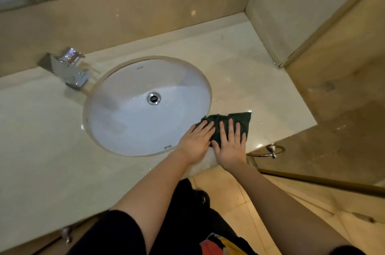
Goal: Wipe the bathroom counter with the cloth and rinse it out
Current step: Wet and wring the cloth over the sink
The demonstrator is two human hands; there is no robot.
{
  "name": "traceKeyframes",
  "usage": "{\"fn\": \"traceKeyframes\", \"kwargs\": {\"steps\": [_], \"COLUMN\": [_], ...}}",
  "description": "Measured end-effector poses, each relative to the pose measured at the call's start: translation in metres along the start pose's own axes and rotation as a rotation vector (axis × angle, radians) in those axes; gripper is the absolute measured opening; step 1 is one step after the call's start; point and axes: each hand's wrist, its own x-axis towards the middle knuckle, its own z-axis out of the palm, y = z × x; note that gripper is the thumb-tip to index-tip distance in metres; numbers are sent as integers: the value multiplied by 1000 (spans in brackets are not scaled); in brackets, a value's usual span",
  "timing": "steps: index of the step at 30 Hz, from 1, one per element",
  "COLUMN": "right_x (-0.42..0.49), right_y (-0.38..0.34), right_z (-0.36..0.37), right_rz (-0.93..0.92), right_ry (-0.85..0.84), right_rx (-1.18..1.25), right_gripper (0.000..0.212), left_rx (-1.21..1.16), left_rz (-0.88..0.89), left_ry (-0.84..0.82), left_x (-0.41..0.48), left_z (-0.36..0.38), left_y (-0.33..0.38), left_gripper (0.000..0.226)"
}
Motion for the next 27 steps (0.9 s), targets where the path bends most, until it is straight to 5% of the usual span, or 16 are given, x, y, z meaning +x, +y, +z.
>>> {"fn": "traceKeyframes", "kwargs": {"steps": [11, 27], "right_x": [-52, -85], "right_y": [-47, -203], "right_z": [37, 70], "right_rz": [-165, -380], "right_ry": [-3, -49], "right_rx": [-60, -106], "right_gripper": [69, 73], "left_rx": [-31, -98], "left_rz": [-190, -336], "left_ry": [62, 131], "left_x": [-96, -218], "left_z": [52, 73], "left_y": [-2, -119], "left_gripper": [56, 56]}}
